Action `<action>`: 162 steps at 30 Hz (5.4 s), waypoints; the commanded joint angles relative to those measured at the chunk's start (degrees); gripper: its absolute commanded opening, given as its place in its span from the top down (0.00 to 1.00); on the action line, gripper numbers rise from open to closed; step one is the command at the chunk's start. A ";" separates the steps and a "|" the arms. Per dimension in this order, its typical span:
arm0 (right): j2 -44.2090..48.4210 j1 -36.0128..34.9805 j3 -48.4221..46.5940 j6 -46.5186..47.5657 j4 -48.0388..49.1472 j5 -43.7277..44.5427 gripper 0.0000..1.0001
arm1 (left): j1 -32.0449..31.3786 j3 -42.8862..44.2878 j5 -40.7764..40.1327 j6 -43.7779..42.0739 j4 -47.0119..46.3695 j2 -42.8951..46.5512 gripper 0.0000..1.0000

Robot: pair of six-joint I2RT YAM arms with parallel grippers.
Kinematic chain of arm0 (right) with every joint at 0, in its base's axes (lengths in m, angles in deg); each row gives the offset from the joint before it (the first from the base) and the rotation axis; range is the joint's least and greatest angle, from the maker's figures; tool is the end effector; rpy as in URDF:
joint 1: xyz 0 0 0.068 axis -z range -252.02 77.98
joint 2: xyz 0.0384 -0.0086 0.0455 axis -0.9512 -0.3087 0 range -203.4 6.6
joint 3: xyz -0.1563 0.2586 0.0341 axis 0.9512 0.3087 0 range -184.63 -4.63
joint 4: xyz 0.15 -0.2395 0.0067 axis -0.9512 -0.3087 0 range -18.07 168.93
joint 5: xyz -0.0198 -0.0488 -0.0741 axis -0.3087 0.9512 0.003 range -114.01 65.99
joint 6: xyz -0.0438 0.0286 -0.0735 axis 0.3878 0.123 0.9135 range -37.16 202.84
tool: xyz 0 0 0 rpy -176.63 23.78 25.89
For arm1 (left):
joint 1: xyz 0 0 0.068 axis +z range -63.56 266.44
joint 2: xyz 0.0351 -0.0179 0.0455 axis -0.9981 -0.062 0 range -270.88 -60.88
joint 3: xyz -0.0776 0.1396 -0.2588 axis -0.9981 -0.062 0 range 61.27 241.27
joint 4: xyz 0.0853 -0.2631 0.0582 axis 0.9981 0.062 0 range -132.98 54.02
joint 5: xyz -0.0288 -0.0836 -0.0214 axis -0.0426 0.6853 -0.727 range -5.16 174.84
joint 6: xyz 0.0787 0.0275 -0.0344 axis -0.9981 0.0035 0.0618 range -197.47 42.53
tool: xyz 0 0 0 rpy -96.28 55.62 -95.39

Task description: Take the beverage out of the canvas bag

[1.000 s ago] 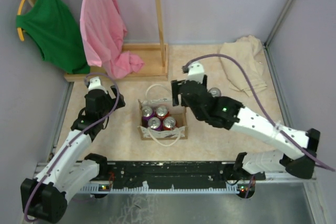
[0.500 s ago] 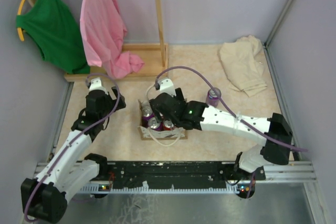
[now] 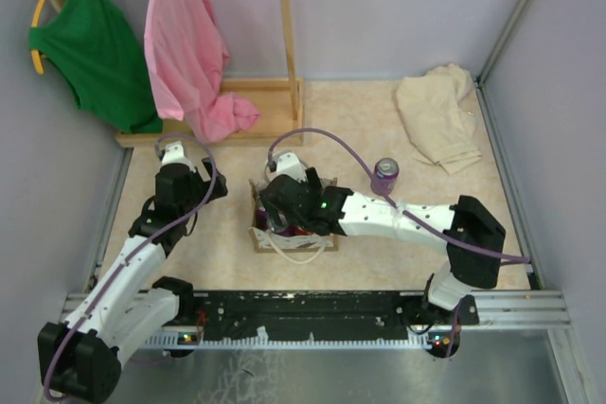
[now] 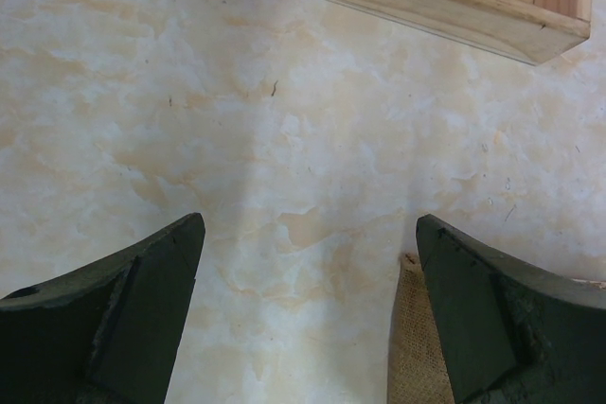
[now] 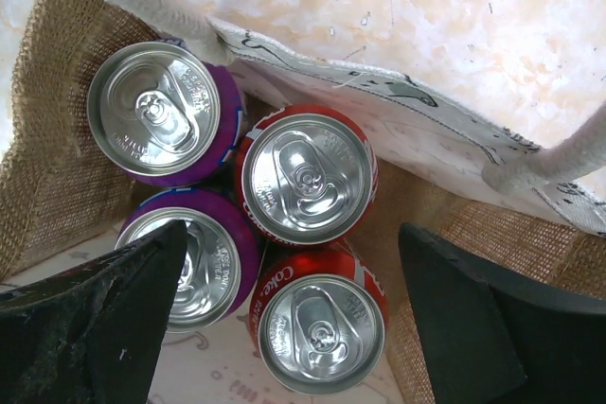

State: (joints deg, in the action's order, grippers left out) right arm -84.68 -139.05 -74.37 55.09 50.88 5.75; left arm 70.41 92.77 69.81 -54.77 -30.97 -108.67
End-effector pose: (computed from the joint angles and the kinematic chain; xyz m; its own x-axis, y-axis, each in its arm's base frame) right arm 0.1895 0.3442 0.2575 -0.5767 -0.3250 -0.7495 -0.4579 0.8884 -0.0329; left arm 0.2252 -0.0429 0.2435 -0.4385 -0.2617 -0.8598 -0.1321 0.9650 -0.2264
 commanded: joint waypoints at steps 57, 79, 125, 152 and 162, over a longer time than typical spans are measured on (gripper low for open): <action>-1.35 4.36 1.05 -3.50 5.07 -1.63 0.19 | -0.21 -1.36 2.10 0.16 -0.73 -0.93 0.01; -8.08 4.19 -0.31 -4.38 1.06 -0.03 0.67 | -0.19 -1.11 2.44 0.54 -0.75 -0.94 0.01; 20.27 22.25 -7.61 23.32 18.96 18.39 1.00 | -0.21 -1.45 4.50 1.49 -1.81 0.25 0.01; 5.01 33.00 15.13 19.46 42.90 -5.26 1.00 | -0.19 -1.34 4.13 0.90 -1.38 0.29 0.01; 4.00 32.98 19.22 17.80 47.28 -5.30 1.00 | -0.18 -1.60 3.61 0.87 -0.85 0.13 0.01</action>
State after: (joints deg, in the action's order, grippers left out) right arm -82.48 -106.59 -55.07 74.08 87.99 -0.39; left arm 70.41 91.29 73.57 -53.74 -31.40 -108.78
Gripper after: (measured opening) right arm 0.648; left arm 0.995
